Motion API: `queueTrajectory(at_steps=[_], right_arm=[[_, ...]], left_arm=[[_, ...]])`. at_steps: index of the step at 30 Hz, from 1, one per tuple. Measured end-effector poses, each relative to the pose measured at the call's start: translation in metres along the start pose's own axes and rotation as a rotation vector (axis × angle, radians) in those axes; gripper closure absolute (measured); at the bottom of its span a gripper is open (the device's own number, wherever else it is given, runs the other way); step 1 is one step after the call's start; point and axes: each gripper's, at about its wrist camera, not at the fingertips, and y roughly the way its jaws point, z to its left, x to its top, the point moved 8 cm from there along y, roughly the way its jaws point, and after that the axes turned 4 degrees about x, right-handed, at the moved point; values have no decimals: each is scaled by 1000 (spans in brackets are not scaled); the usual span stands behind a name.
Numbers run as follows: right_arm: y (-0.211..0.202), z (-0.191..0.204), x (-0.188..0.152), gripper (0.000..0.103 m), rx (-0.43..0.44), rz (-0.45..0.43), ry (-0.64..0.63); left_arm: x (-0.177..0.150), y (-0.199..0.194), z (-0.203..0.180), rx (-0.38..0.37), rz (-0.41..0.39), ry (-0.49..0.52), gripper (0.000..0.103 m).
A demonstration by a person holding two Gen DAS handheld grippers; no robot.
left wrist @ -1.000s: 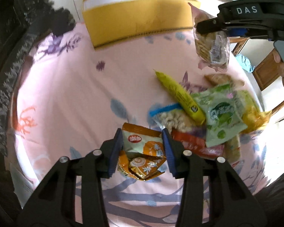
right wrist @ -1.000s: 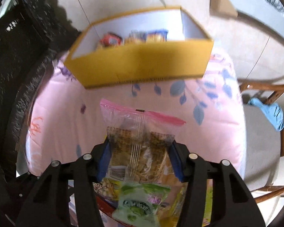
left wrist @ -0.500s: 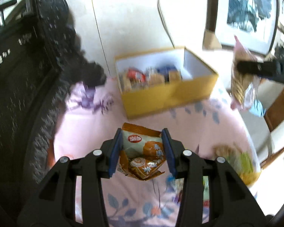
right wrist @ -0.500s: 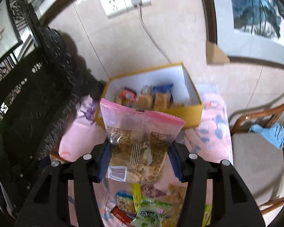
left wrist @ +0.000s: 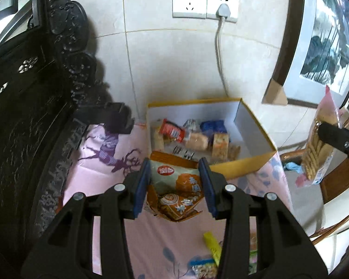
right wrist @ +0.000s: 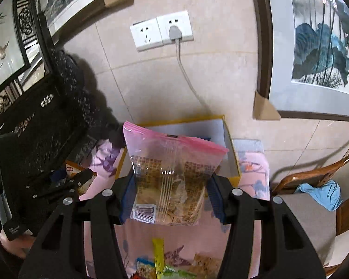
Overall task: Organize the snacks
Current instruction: 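Lower the orange pack into the box with the left gripper while the right holds the biscuit bag above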
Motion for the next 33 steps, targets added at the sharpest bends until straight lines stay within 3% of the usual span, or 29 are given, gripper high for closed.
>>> queueTrajectory(at_steps=[8, 13, 19, 27, 33], right_arm=[[11, 0, 11, 48, 58, 2, 30], [14, 4, 11, 48, 37, 36, 6], [9, 10, 16, 48, 38, 18, -6], [11, 12, 19, 48, 24, 9, -19], [34, 0, 49, 48, 17, -9, -1]], left_arm=[[18, 5, 5, 11, -22, -2, 60], [20, 1, 9, 15, -33, -18, 60], [20, -1, 16, 41, -43, -30, 60], [22, -1, 15, 21, -36, -31, 60], [54, 17, 7, 17, -61, 15, 60]])
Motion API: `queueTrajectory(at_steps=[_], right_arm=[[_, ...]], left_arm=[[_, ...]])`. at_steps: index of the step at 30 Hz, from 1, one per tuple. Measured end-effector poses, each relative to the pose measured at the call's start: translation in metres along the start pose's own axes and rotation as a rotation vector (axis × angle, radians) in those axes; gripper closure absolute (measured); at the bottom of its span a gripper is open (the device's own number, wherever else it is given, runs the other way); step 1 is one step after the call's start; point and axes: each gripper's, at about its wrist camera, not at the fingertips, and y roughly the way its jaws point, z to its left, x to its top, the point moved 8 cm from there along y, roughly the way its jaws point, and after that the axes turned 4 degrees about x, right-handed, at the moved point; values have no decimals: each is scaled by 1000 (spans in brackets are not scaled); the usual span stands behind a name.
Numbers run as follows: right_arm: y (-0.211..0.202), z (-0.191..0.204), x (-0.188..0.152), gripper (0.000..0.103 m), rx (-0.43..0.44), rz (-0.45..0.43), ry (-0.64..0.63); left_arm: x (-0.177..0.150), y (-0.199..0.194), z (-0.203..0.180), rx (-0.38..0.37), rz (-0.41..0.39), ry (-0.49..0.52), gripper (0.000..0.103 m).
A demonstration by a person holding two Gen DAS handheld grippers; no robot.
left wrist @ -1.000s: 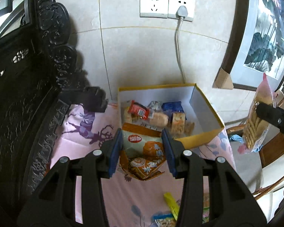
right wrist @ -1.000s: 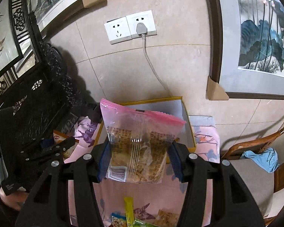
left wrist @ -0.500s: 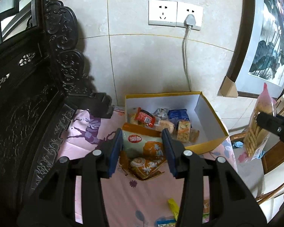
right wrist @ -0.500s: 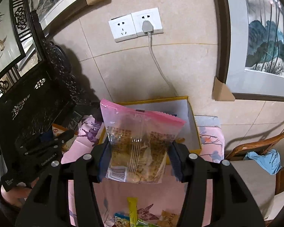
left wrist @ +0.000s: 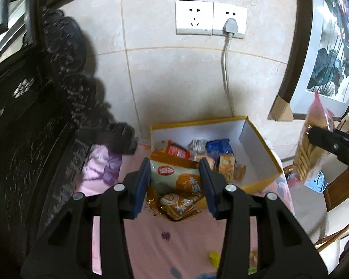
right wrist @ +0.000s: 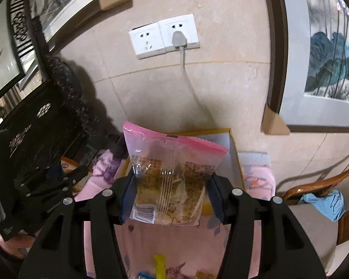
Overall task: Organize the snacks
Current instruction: 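Lower the orange pack into the box with the left gripper while the right holds the biscuit bag above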
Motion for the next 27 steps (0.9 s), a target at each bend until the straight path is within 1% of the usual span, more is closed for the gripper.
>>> queueTrajectory(at_steps=[2, 4, 6, 9, 12, 18, 22, 27], right_arm=[[11, -6, 14, 48, 4, -16, 13], [21, -12, 25, 48, -12, -25, 18], [35, -18, 33, 48, -25, -31, 14], [50, -26, 36, 48, -28, -18, 32], [57, -33, 33, 48, -23, -12, 46], [46, -35, 27, 48, -18, -14, 69], [35, -31, 29, 48, -15, -21, 66], [12, -23, 37, 48, -10, -57, 61]], left_arm=[[13, 9, -1, -7, -15, 6, 60], [25, 23, -6, 0, -25, 33, 60], [32, 35, -11, -8, -33, 55, 60], [33, 52, -17, -16, -13, 72, 60], [31, 58, -21, -24, -7, 82, 60], [25, 52, -19, -31, 10, 67, 60], [25, 37, -19, -32, 5, 66, 60], [28, 17, -15, -22, -9, 69, 59]])
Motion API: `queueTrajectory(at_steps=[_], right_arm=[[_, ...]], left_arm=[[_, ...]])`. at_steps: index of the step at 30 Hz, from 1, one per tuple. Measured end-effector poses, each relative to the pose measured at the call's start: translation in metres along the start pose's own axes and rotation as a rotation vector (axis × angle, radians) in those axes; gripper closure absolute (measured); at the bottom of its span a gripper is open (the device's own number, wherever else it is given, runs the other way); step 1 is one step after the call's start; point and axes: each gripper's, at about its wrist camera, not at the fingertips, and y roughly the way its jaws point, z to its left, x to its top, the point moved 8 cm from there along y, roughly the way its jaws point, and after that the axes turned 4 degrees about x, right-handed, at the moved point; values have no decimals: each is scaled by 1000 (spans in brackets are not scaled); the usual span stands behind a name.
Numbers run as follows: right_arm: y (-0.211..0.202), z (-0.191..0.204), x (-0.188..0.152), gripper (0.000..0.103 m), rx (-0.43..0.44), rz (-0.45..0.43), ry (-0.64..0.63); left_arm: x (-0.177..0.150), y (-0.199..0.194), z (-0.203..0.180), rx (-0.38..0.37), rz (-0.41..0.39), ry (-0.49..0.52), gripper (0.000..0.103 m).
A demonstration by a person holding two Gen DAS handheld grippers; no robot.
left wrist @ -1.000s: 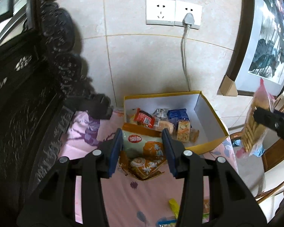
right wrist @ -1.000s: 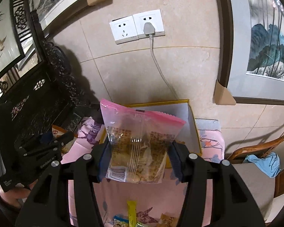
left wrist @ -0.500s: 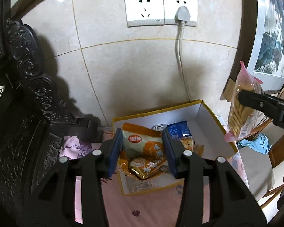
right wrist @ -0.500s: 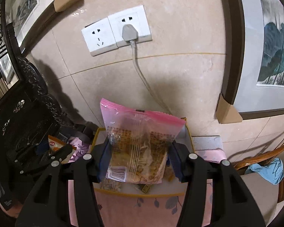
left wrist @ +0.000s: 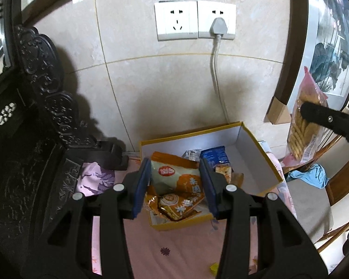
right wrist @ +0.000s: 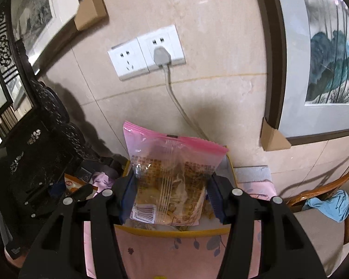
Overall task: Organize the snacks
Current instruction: 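Lower the orange pack into the box with the left gripper while the right holds the biscuit bag above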
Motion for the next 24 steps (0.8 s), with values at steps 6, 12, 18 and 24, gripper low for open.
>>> queueTrajectory(at_steps=[6, 12, 18, 24], right_arm=[[-15, 9, 1, 48, 17, -10, 8], [-23, 14, -3, 48, 7, -17, 5], [-25, 14, -10, 48, 10, -17, 8], [-20, 12, -4, 48, -3, -24, -2]], left_arm=[[3, -19, 3, 5, -16, 8, 62], [2, -26, -2, -28, -20, 22, 71], [-8, -11, 1, -33, 23, 1, 73], [-7, -6, 1, -32, 20, 5, 73]])
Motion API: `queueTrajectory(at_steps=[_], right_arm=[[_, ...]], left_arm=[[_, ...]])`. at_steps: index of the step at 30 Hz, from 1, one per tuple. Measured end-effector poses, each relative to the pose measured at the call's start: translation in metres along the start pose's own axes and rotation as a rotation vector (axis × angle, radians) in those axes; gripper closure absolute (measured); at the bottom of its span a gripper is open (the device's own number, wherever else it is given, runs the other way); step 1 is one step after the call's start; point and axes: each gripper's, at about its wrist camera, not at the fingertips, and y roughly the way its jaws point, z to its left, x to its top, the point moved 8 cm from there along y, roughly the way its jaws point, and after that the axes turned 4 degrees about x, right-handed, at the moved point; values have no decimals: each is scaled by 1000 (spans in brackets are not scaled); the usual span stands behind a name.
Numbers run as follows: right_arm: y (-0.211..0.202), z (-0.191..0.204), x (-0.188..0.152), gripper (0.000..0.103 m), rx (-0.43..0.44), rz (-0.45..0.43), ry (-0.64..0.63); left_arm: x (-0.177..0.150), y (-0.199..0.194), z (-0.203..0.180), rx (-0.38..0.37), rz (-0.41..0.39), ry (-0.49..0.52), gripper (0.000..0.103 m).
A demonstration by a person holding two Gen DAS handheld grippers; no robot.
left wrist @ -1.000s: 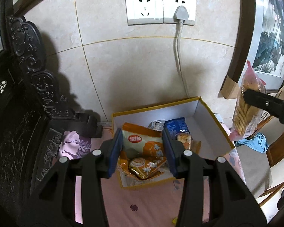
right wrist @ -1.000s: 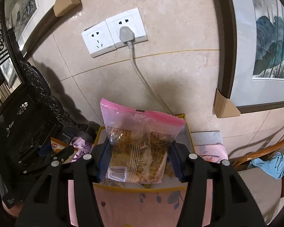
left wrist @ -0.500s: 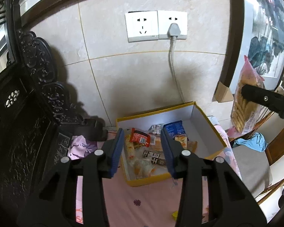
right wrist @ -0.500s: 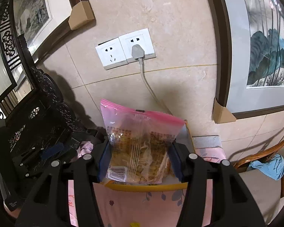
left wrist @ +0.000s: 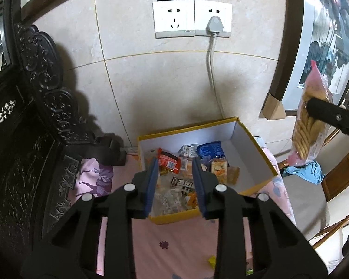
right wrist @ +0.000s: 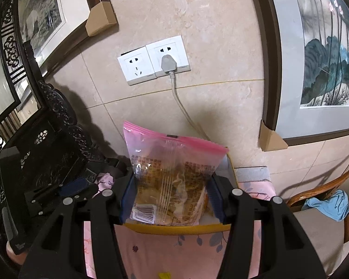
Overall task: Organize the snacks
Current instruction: 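Lower the orange pack into the box with the left gripper while the right holds the biscuit bag above, then release the pink-sealed biscuit bag into the box with the right gripper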
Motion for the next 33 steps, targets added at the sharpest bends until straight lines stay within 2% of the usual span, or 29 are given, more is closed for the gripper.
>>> queueTrajectory(at_steps=[5, 7, 8, 9, 10, 11, 14, 18, 20, 23, 25, 27, 29, 31, 33], right_arm=[[19, -3, 5, 48, 8, 12, 6], [33, -2, 10, 47, 15, 19, 2], [41, -3, 12, 26, 5, 28, -6], [51, -6, 14, 8, -21, 44, -10], [60, -12, 15, 1, -72, 58, -5], [65, -15, 15, 1, -97, 57, -7], [69, -23, 7, 1, -107, 73, -18], [55, -35, -25, 1, -109, 134, 6], [38, -44, -51, 1, -127, 189, 18], [2, -60, -98, 1, -180, 249, 25], [-19, -73, -147, 1, -219, 334, 21], [-32, -91, -204, 1, -290, 441, 22], [-39, -105, -249, 1, -336, 515, 51], [-39, -116, -289, 1, -313, 543, 108], [-25, -121, -310, 1, -293, 554, 96]], left_arm=[[3, 16, 4, 12, 11, -2, 73], [11, 27, 8, 43, -2, -9, 71], [14, 31, 11, 68, -17, -22, 32], [17, 36, 15, 95, -26, -41, 3], [19, 39, 20, 127, -51, -69, 2], [19, 42, 22, 135, -53, -80, 2], [9, 59, 22, 129, 14, -71, 2], [-17, 57, 23, 142, 50, -43, 2], [-44, 48, 25, 137, 87, -25, 2], [-100, 34, 23, 141, 150, 13, 2], [-147, 27, 17, 123, 198, 29, 2], [-189, 25, 8, 85, 259, 30, 2], [-237, 24, -11, -15, 322, 15, 2], [-271, 30, -32, -95, 382, 15, 2], [-287, 39, -50, -107, 399, 30, 2]])
